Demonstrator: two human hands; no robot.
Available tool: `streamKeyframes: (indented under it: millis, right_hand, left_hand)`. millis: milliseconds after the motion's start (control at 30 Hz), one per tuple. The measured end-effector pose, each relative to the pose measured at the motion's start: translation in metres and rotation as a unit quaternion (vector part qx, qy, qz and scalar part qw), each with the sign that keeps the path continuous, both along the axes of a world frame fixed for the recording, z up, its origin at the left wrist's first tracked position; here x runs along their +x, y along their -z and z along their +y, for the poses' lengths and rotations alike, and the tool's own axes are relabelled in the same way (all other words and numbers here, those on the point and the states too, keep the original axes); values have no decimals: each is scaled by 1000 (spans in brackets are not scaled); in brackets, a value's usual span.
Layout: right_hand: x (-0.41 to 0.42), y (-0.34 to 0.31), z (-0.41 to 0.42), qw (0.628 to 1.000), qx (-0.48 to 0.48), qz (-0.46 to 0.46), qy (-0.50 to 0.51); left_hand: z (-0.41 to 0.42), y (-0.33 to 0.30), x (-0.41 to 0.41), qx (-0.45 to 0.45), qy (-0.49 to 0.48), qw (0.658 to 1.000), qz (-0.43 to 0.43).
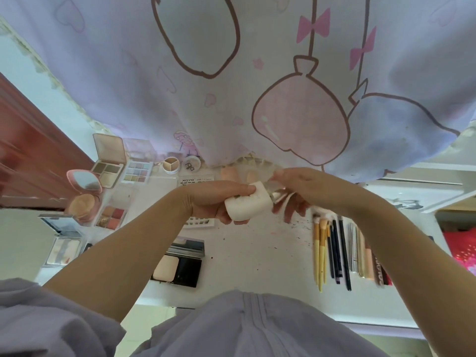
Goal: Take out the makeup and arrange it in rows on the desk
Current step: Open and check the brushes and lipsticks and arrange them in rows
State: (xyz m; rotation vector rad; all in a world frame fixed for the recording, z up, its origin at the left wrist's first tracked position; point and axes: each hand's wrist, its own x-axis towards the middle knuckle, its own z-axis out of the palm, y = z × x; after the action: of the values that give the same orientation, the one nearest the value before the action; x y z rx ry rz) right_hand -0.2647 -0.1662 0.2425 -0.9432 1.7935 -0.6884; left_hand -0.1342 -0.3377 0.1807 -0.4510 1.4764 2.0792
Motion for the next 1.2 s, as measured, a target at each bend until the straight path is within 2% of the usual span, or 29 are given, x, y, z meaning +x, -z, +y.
streamKeyframes:
  millis: [100, 200, 267, 367, 500, 600, 667, 900, 1067, 1200]
  right_hand:
    - [-4, 8, -4, 995, 3, 99, -27]
    - [-11, 12, -1, 994, -51, 92, 32]
    - [-15, 23, 2, 985, -84, 27, 145]
    - [-12, 62, 4, 938, -65, -126, 315]
    - [13, 123, -6, 912, 33, -181, 367]
    - [19, 152, -22, 893, 33, -171, 416]
    - [18, 163, -33, 883, 27, -150, 443]
    - [-1, 180, -59, 882, 49, -83, 461]
    - [-6, 187, -64, 898, 47, 12, 437]
    - [-4, 183, -62, 896, 51, -1, 441]
  left_hand:
    - [-6, 0, -1, -20, -12, 999, -30]
    - [-16, 8, 5, 23, -64, 997, -27]
    - [-22, 16, 5, 11, -128, 991, -40]
    - [-23, 33, -12, -73, -218, 973, -27]
    - [-10, 51, -52, -244, -256, 935, 7]
    - [-2, 59, -83, -400, -224, 888, 33]
    - [2, 66, -100, -449, -191, 871, 53]
    - [4, 82, -121, -496, -117, 855, 96]
    - [-10, 104, -115, -518, -110, 846, 60]
    - [-18, 112, -113, -540, -95, 834, 60]
